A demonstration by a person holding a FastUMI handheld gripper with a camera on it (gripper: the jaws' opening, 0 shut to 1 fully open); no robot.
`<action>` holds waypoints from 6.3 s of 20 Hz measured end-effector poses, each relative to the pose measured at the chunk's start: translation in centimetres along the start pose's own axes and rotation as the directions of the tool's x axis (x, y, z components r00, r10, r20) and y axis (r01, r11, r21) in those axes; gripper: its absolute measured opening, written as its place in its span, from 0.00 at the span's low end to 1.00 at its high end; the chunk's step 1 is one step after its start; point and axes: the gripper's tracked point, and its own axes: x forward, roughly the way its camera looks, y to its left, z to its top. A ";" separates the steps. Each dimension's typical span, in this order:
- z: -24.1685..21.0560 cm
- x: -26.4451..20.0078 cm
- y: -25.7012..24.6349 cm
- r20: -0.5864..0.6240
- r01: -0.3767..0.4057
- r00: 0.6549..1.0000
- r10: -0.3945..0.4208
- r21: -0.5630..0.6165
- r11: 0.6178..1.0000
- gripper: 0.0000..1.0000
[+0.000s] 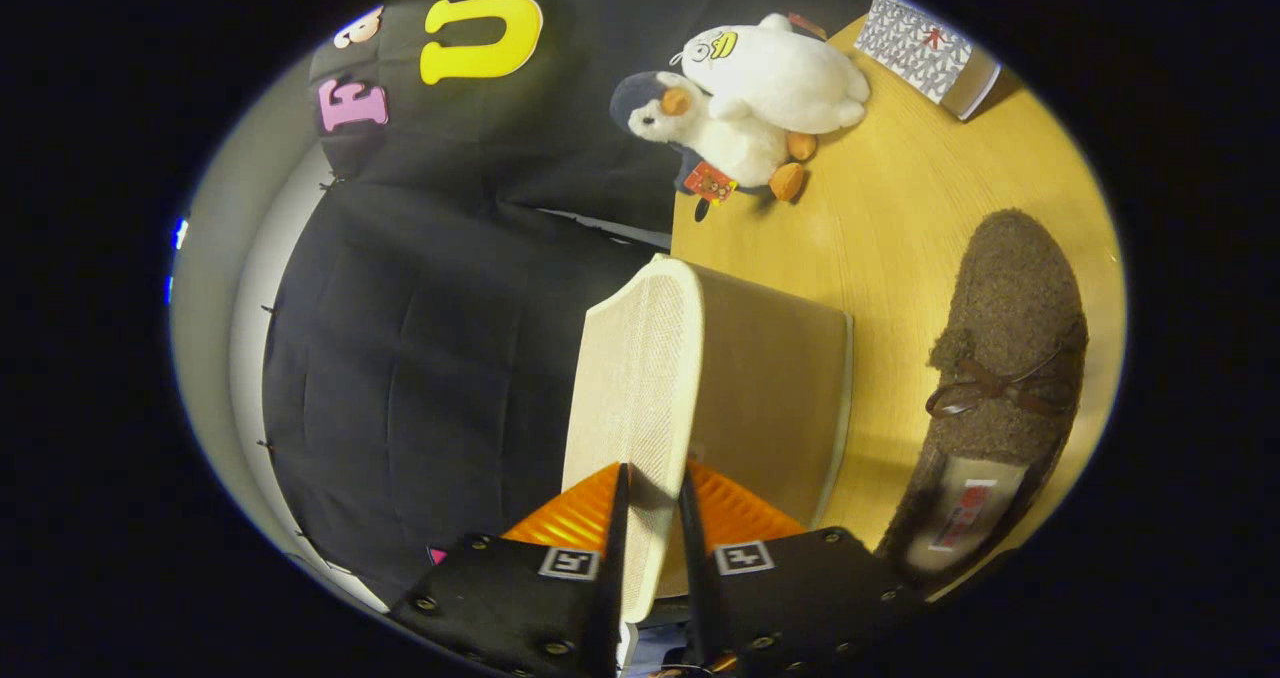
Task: Open the storage box then place both shoes into the box .Put the left shoe in first, then the right shoe, with the right side of both shoes facing outward in a uniform manner.
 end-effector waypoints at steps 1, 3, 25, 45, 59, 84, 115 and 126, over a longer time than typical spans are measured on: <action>-0.7 0.1 0.6 -0.036 -0.025 0.999 0.025 0.000 1.000 0.22; -0.7 1.3 0.6 -0.036 -0.017 0.999 0.016 -0.011 1.000 0.01; -0.9 9.5 21.5 0.008 0.133 0.990 -0.143 -0.418 0.899 0.01; -2.2 20.1 27.9 0.105 0.259 0.961 -0.257 -0.674 0.692 0.96; 7.3 -2.7 24.2 0.451 0.498 0.859 -0.243 -0.624 0.602 0.96; 2.7 -14.4 -11.7 0.427 0.819 0.571 -0.701 -0.351 0.453 0.97; 6.0 -11.0 -9.1 0.346 0.787 0.614 -0.709 -0.199 0.584 0.00; 9.0 -6.3 9.6 0.444 0.670 0.739 -0.507 -0.408 0.620 0.00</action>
